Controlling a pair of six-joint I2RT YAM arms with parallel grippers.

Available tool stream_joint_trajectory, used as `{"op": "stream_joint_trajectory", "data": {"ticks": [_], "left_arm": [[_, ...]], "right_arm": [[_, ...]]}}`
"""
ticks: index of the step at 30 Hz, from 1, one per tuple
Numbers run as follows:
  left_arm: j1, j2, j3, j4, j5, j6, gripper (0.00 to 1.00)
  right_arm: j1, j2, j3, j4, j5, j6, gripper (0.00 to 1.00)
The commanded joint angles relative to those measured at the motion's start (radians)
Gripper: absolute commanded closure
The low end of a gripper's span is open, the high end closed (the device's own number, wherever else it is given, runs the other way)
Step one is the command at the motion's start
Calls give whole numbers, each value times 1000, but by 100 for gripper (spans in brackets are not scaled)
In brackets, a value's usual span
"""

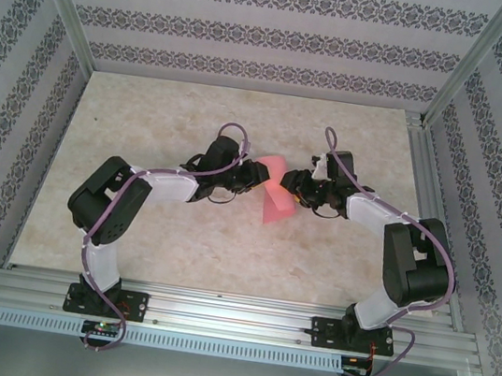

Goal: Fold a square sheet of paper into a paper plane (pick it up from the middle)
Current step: Hold the square sheet of paper at the center of the table.

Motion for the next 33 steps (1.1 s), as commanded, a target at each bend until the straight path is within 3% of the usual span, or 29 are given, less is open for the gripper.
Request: {"op": "stream_joint_trajectory", "data": {"ticks": [1, 8, 18, 22, 26, 33], "left_arm": [[-10, 18, 45, 50, 21, 16, 77], [-9, 79, 144, -37, 65, 101, 94], [-4, 209, 329, -229, 143, 247, 97], [10, 201, 341, -279, 138, 294, 97], [40, 229, 361, -286, 227, 312, 97], [80, 299, 496, -502, 332, 479, 96]], "right_arm": [[-12, -1, -17, -14, 30, -23, 54], [-31, -34, -12, -77, 69, -55, 49], [-59, -110, 8, -231, 150, -155, 35], [-68, -125, 20, -267, 156, -182, 38], [-67, -120, 29, -254, 136, -180, 44], [-55, -115, 37, -233, 126, -161, 47]]}}
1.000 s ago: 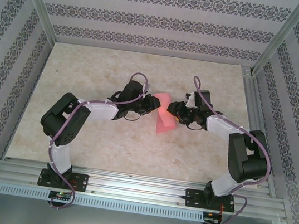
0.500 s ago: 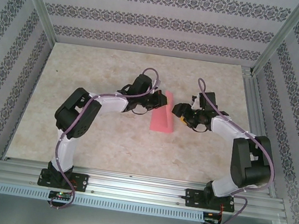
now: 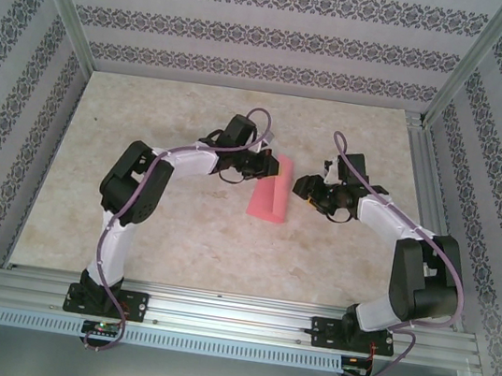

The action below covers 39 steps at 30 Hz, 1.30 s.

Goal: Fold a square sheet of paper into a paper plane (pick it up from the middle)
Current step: Hold the square sheet of paper at the center of the table.

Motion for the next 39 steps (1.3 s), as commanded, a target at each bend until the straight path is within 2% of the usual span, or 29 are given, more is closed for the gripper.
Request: {"op": "stream_joint_trajectory", "data": {"ticks": [1, 15, 25, 28, 29, 32, 39], "left_arm": [[24, 39, 70, -137, 86, 120, 96], [72, 131, 205, -296, 158, 233, 95], [96, 206, 324, -429, 179, 343, 94], [96, 237, 368, -475, 196, 388, 94], [97, 247, 383, -490, 194, 401, 94], [98, 266, 412, -506, 205, 418, 94], [98, 283, 439, -550, 154, 451, 93]], "right_arm": [[6, -13, 20, 24, -4, -1, 47], [35, 27, 14, 47, 39, 22, 46], [68, 66, 27, 87, 65, 65, 51], [76, 70, 24, 140, 40, 91, 53], [79, 70, 17, 169, 28, 109, 54], [84, 89, 1, 271, -24, 168, 66], [105, 160, 11, 340, -49, 221, 76]]}}
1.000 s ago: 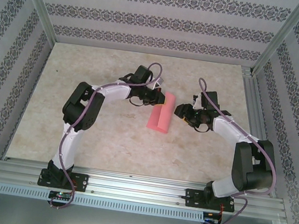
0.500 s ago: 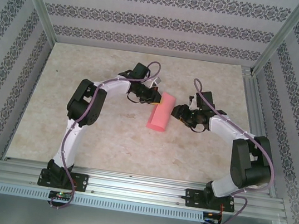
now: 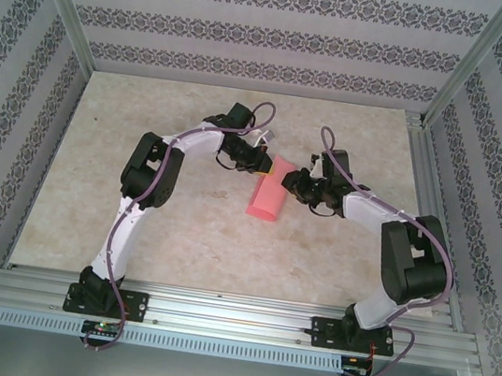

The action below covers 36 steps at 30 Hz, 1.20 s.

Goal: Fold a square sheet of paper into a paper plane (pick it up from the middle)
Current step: Hold the square sheet of paper at the center of the table.

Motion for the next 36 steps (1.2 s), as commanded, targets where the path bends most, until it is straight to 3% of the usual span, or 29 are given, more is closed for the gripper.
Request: {"op": "stream_joint_trajectory", "data": {"ticks": [1, 21, 36], "left_arm": [[9, 14, 25, -49, -20, 50, 93], [23, 13, 10, -55, -73, 74, 92], [21, 28, -20, 10, -18, 17, 90]], "right_arm": [[18, 37, 9, 67, -24, 39, 76], [40, 161, 48, 92, -38, 53, 74], [40, 155, 78, 14, -21, 10, 72]]}}
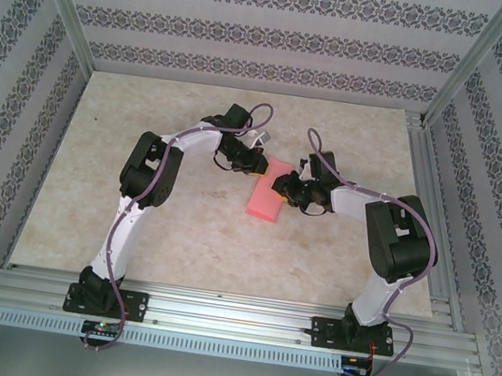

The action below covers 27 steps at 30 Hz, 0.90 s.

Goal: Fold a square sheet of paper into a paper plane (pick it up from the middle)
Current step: Hold the square sheet of paper at the center of the table.

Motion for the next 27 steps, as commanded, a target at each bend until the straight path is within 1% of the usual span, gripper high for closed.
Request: {"op": "stream_joint_trajectory", "data": {"ticks": [1, 3, 10, 15, 20, 22, 27], "left_arm": [[7, 27, -8, 42, 24, -28, 90], [8, 26, -15, 50, 33, -36, 89], [6, 18, -65, 93, -10, -68, 90], [5, 17, -67, 106, 4, -69, 88], [6, 38, -17, 58, 19, -31, 88], [5, 44, 5, 29, -3, -14, 88], [5, 56, 17, 19, -9, -11, 88]], "right_arm": [[11, 1, 26, -11, 5, -21, 72], [10, -9, 22, -11, 6, -19, 71], [9, -18, 29, -36, 15, -30, 71], [8, -10, 43, -73, 29, -47, 71], [12, -3, 44, -71, 27, -47, 71], [14, 0, 43, -69, 30, -45, 71], [16, 11, 43, -65, 31, -42, 71]]}}
